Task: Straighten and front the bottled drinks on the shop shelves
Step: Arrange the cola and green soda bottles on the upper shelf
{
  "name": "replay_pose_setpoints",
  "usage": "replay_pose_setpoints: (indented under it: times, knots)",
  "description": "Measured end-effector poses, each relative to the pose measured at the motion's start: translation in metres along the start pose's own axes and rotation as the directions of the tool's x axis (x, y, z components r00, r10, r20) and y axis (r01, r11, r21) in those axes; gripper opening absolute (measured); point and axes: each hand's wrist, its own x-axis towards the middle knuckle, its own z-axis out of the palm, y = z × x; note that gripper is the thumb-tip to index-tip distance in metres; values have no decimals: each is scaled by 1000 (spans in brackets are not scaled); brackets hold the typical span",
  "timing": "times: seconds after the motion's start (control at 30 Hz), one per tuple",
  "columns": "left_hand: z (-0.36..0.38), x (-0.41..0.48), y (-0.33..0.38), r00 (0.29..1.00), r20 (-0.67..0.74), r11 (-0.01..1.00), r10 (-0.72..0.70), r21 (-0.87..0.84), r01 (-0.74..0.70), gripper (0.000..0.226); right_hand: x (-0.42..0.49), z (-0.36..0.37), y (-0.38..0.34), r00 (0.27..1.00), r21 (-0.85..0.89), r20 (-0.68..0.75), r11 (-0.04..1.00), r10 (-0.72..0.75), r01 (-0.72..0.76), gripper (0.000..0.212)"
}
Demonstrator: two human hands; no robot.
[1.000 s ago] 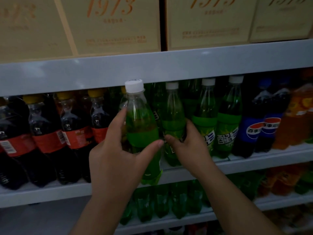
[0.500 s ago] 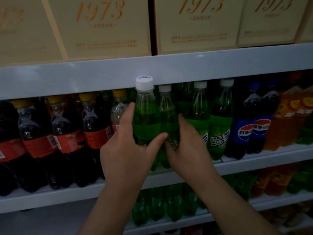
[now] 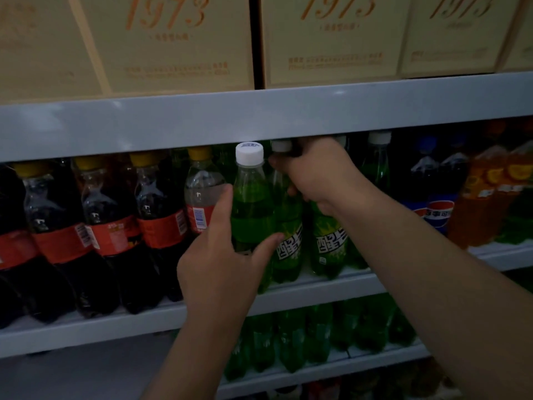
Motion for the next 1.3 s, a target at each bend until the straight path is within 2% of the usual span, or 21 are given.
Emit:
replay_pose_setpoints:
  times: [0.13,0.4,0.57,0.7,0.87,0.93,1.07,1.2,1.3]
  knots:
    - [9,-6,0,999,25,998,22,57,-23,87,-1,-6,7,996,8,-55,998,-63,63,13]
    - [38,-9,11,999,-39,998,18,58,-16,83,2,-10,19,978,-86,-116,982,-175,166,17]
    - [43,-30,10,999,21,985,27,172,-30,100,6,-9,20,972,-160,-117,970,-204,184,5]
    - [45,-59,2,988,123,981,-91,179,69,107,7,-9,18,972,-153,-104,969,-210,193,15]
    - [47,-79,-9,939,234,957,-252,201,207,80,5,-10,17,978,-128,-77,975,-195,184,23]
    - [49,-78,-10,930,238,952,-279,193,236,74,4,-12,16,977,-122,-76,974,-199,189,19]
    - [52,-66,-10,928,225,941,-297,236,244,76,2,-11,15,984,-75,-69,984,-167,162,9]
    - [51,-58,-14,922,192,926,-337,248,286,73,2,-9,12,992,-18,-45,993,-115,114,13]
    - [51,-52,-12,911,164,904,-379,275,327,72,0,-6,13,987,-56,-67,989,-143,140,13]
